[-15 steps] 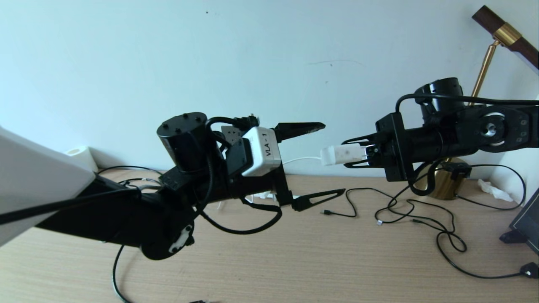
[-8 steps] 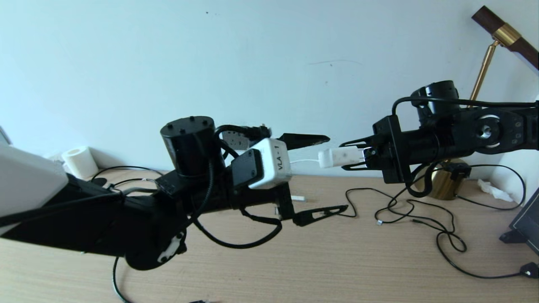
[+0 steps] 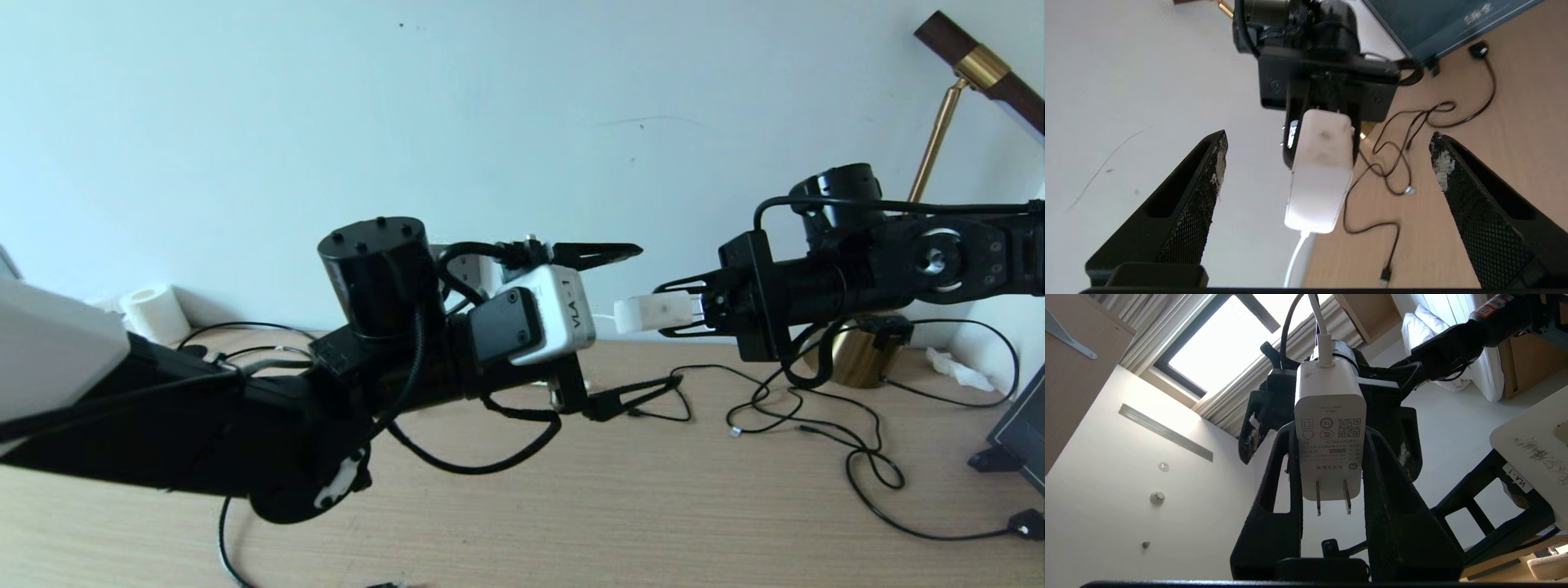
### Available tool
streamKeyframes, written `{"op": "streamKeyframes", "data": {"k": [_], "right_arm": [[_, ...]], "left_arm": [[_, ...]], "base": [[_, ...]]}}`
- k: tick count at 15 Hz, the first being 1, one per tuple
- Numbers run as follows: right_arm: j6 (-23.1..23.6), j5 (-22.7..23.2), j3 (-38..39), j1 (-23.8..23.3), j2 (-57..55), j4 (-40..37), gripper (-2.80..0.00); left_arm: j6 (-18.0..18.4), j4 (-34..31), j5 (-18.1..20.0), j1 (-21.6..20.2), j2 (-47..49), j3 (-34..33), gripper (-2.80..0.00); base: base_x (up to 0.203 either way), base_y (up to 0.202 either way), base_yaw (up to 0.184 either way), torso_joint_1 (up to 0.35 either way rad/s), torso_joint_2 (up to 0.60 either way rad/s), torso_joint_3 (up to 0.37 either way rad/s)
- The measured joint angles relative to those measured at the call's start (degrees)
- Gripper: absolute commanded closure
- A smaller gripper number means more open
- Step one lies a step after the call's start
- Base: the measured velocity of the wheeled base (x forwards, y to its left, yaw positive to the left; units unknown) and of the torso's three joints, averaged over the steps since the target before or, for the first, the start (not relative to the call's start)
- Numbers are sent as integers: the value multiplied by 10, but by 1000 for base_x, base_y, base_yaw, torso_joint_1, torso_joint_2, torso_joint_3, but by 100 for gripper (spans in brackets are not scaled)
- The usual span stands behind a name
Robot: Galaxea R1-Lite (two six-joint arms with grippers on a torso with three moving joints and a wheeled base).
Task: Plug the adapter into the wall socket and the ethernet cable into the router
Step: Hand it to the other hand
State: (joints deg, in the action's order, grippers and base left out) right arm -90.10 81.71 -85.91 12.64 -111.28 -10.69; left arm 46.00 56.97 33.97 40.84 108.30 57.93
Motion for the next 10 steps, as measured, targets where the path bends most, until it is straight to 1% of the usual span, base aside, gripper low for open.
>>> {"op": "streamKeyframes", "data": {"k": [4,10], "right_arm": [[0,0,0,1,-3,0,0],[5,0,7,3,-4,-1,0]], "left_arm": [[25,-1,-16,5,7,2,-280],[27,-1,-21,5,21,10,-280]], "base": [[0,0,0,0,0,0],[0,0,0,0,0,0]]}}
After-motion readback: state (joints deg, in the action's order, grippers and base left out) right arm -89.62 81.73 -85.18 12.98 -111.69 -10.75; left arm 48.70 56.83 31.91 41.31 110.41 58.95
